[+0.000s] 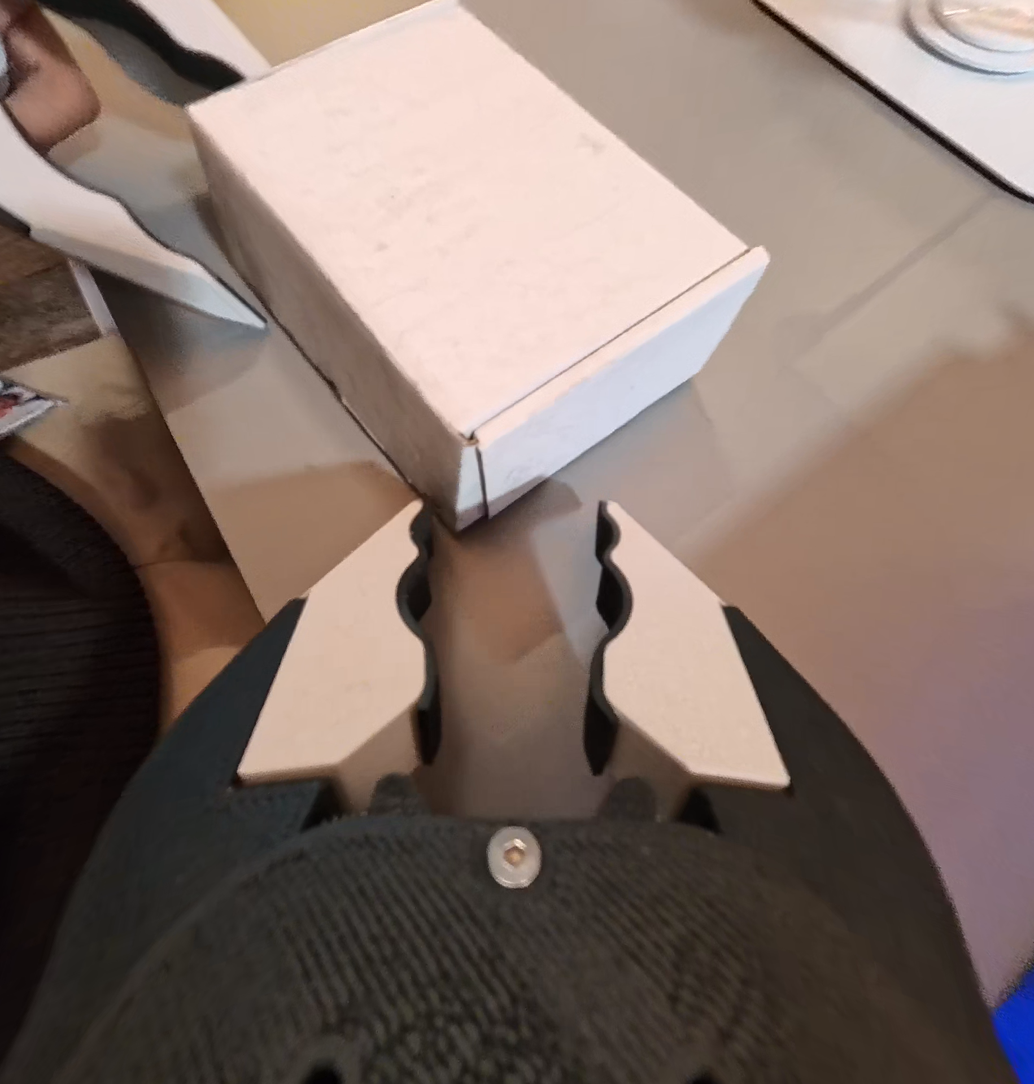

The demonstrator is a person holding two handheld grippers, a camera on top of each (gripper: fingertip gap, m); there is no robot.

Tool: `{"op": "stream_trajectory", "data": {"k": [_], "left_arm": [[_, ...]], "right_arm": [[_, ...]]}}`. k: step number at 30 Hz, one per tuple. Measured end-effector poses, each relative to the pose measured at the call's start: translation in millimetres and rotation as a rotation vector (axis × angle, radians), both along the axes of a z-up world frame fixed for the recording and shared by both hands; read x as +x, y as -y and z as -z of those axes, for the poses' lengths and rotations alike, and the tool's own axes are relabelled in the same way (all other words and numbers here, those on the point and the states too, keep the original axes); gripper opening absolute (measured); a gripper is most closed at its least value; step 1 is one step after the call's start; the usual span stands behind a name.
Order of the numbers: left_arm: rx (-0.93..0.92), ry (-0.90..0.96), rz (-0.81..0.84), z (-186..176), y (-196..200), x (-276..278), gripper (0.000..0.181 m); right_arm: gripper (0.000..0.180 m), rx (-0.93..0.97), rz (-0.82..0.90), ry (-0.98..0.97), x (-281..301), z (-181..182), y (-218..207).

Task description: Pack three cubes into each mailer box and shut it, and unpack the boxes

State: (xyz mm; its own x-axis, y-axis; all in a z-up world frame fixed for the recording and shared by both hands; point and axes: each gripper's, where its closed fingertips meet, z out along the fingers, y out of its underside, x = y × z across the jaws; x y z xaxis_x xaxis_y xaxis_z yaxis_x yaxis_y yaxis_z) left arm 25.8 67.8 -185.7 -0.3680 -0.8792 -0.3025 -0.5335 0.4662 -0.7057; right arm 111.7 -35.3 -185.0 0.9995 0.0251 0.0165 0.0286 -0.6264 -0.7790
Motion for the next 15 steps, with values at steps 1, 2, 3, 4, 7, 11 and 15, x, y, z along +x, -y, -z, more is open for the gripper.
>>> {"op": "stream_trajectory", "data": {"k": [1,2,3,4,7,11,15], "left_arm": [[0.016,0.006,0.004,-0.6,1.8,0.3,0.067],[0.032,0.01,0.007,-0.8,3.4,0.4,0.066],[0.047,0.017,0.011,-1.2,4.9,0.5,0.064],[0.066,0.024,0.015,-1.7,5.9,0.7,0.063],[0.125,0.045,0.026,-3.4,7.5,0.7,0.061],[0.146,0.051,0.029,-3.8,8.9,0.3,0.06],[0.143,0.042,0.024,-3.8,8.9,0.0,0.06]], "right_arm": [[0.053,0.009,0.008,-0.019,1.5,-1.5,-0.7],[0.055,0.017,0.011,-0.04,2.0,-2.9,-1.7],[0.056,0.024,0.012,-0.057,2.3,-4.1,-2.9],[0.058,0.03,0.01,-0.07,1.8,-5.2,-4.3],[0.057,0.043,-0.008,-0.086,-1.4,-7.5,-8.3],[0.057,0.038,-0.015,-0.059,-2.8,-6.4,-10.8],[0.057,0.038,-0.017,-0.065,-2.9,-6.5,-10.9]]}}
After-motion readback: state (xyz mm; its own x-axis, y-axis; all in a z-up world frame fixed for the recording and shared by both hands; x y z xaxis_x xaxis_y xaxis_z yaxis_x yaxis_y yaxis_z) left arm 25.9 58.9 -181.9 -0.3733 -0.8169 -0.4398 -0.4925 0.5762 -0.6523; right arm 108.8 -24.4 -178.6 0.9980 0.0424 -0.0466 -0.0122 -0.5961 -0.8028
